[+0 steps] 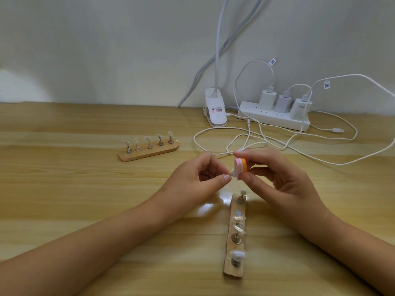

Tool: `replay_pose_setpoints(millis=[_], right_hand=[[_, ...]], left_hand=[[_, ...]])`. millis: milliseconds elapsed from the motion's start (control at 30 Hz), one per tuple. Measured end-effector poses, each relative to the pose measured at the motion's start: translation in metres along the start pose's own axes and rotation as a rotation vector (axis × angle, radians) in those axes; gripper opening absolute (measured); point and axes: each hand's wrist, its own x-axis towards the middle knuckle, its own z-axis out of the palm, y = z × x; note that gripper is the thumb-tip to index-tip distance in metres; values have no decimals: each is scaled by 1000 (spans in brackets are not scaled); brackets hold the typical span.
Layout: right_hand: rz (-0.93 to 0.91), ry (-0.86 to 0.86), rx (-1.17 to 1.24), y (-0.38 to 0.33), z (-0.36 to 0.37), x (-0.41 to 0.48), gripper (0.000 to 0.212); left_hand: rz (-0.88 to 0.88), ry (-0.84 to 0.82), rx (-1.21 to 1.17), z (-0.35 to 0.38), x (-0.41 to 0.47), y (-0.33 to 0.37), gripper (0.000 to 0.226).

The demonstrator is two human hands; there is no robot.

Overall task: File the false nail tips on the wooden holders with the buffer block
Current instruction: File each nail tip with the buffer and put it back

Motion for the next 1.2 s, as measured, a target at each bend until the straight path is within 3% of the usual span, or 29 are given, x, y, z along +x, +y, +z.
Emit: replay_pose_setpoints(millis=[1200], right_hand=[[114, 52, 81, -1, -1, -1, 30]], left_hand=[[12, -25, -12, 1, -2, 3, 8]])
